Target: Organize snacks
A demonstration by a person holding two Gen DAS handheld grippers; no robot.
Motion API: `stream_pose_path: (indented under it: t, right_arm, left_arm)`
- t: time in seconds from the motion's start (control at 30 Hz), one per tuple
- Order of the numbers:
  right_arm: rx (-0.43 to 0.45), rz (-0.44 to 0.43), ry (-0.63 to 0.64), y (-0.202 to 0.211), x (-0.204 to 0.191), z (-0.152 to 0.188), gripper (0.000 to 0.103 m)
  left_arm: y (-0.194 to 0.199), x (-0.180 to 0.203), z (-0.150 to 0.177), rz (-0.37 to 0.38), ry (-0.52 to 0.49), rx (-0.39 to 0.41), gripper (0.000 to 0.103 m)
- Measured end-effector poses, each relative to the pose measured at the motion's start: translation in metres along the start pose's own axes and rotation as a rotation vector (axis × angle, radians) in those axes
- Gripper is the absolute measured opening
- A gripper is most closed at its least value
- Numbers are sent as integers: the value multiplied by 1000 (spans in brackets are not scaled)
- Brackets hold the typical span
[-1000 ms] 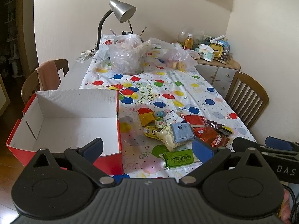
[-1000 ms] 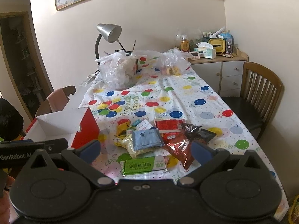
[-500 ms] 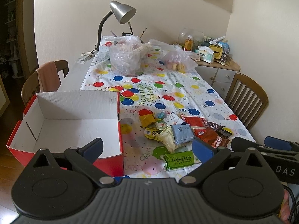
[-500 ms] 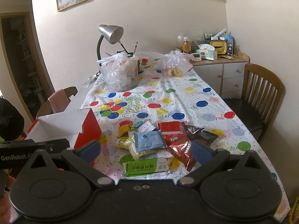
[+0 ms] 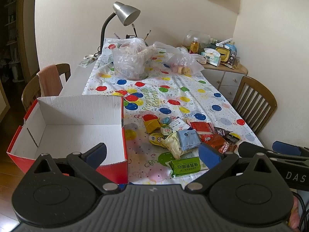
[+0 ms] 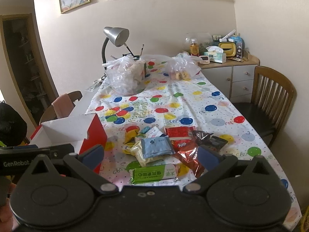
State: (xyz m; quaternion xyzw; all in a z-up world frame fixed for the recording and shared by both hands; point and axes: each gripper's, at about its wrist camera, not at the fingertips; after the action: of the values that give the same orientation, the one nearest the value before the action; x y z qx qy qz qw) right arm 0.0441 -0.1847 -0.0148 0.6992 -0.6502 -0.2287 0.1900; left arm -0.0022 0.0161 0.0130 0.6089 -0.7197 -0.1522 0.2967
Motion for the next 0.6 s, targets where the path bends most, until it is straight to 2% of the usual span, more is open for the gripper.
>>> stream_pose_path:
  t: [0.6]
  right_arm:
    - [0,14,-17,2,3,4,103]
  left_arm:
    - [-6,0,3,23,-22,-23,102]
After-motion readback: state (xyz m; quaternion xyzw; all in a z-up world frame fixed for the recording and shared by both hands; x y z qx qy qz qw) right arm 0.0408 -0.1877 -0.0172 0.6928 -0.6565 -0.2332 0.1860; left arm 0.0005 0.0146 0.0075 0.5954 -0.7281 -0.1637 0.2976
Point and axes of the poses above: each gripper's, at about its wrist camera, not at the fingertips, and y roughly against the way its jaws point, x to its right, z to its underside, and after that the axes turned 12 degrees about z, right-handed
